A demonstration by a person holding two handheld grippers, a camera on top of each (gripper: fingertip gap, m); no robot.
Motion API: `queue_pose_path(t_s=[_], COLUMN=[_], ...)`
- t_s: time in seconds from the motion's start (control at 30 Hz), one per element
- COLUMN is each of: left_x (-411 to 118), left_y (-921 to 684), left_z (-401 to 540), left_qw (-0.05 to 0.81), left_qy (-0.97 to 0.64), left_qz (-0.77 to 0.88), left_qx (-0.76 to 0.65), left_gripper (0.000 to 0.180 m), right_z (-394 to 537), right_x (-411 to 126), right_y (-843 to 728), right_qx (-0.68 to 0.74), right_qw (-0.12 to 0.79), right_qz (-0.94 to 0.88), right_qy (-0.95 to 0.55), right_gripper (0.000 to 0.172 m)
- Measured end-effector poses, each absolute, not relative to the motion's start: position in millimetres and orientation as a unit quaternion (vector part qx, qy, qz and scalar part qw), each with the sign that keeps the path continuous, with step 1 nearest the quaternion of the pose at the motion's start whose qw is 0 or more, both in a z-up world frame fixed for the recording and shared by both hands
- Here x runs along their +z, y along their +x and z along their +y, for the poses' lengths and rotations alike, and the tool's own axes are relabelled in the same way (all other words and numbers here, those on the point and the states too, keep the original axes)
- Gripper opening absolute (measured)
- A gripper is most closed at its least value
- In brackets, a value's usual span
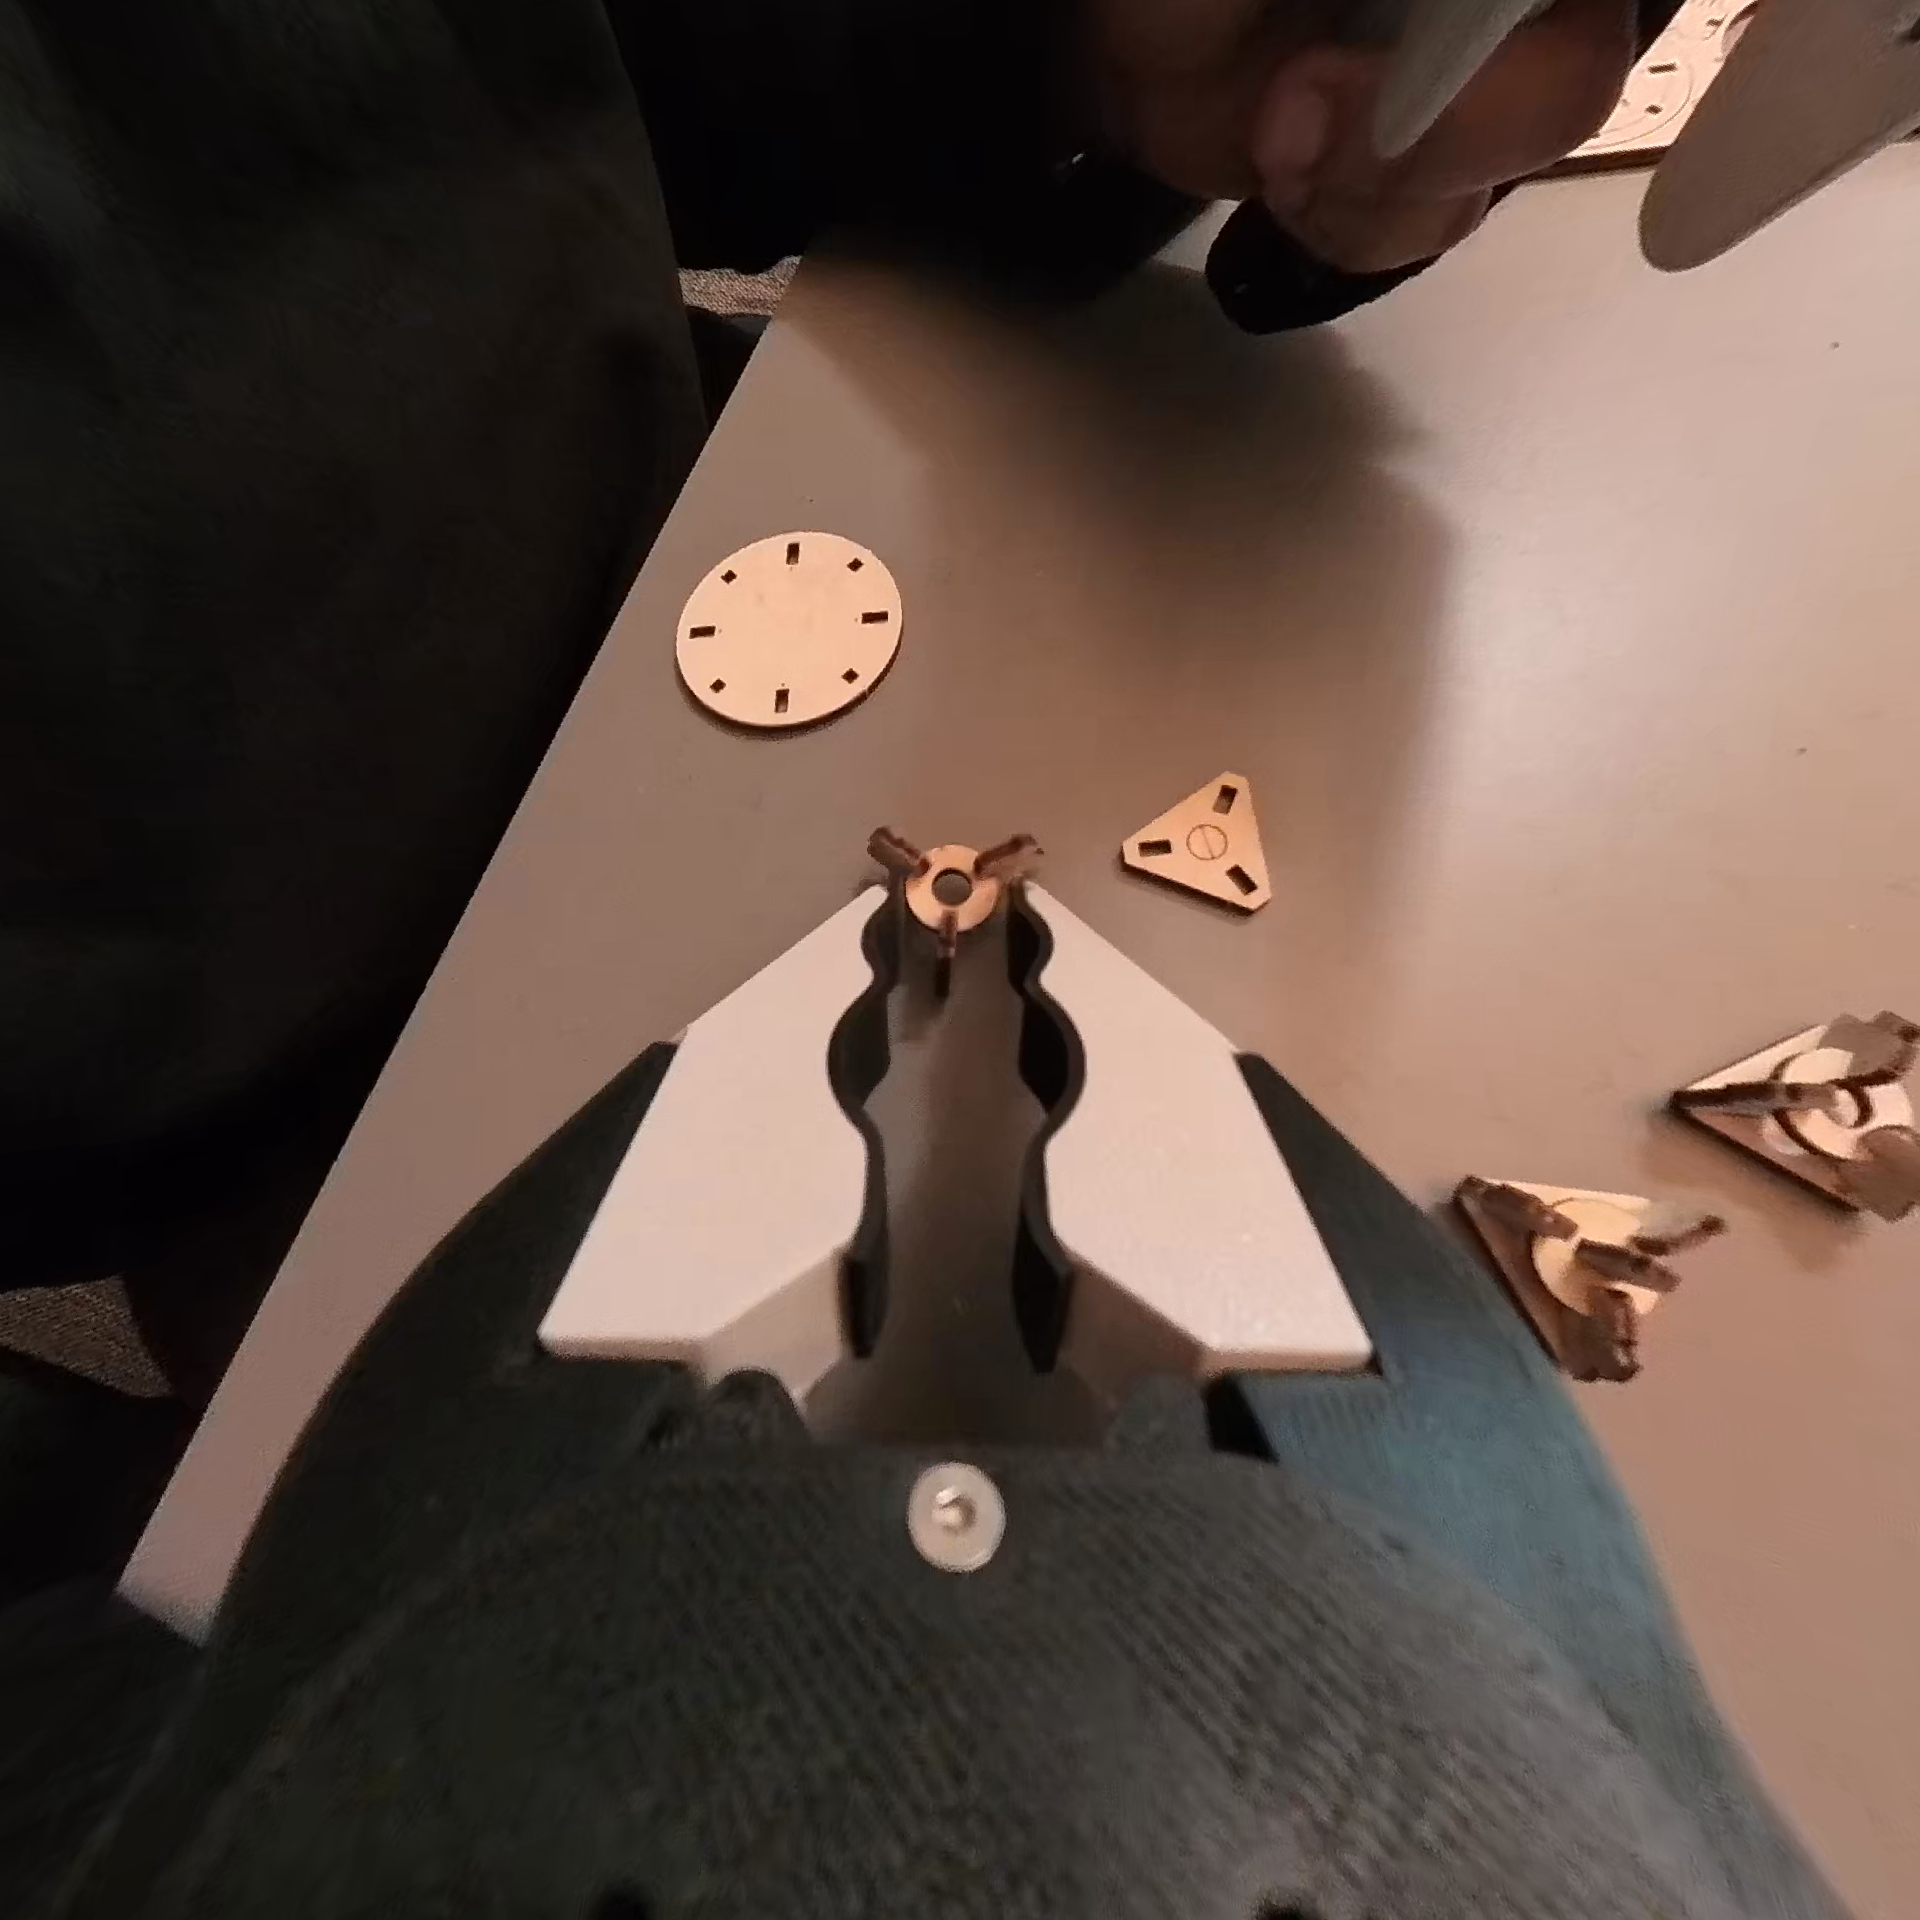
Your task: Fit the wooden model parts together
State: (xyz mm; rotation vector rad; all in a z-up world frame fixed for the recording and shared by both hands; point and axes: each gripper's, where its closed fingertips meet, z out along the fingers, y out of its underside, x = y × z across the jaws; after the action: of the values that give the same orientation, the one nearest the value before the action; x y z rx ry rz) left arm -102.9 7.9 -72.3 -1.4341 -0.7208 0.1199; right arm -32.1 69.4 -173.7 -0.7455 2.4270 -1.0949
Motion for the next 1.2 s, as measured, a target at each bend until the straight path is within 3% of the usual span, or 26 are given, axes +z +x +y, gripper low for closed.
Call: queue_pose_path(t_s=[0.33, 0.53, 0.8, 0.97, 1.2], left_x=[-73, -72, -69, -68, -71], left_y=[-103, -105, -106, -108, -110], left_z=[7, 4, -1, -2, -4], left_qw=[0.693, 0.694, 0.707, 0.711, 0.706], left_qy=[-0.641, -0.638, -0.62, -0.614, -0.617], left_qz=[-0.324, -0.328, -0.335, -0.339, -0.345], left_qx=[0.053, 0.056, 0.049, 0.045, 0.054], left_gripper=[0.034, 0.034, 0.034, 0.034, 0.034], right_z=[69, 59, 75, 86, 63], right_x=[-158, -143, -115, -149, -137], right_y=[-39, -57, -52, -58, -35], right_qx=[-0.419, -0.493, -0.587, -0.483, -0.523], right_qw=[0.19, 0.13, 0.033, -0.067, 0.032], right_qz=[0.859, 0.853, 0.806, 0.872, 0.843], right_qy=[-0.225, -0.107, 0.067, 0.042, 0.12], right_gripper=[0.046, 0.056, 0.039, 0.039, 0.053])
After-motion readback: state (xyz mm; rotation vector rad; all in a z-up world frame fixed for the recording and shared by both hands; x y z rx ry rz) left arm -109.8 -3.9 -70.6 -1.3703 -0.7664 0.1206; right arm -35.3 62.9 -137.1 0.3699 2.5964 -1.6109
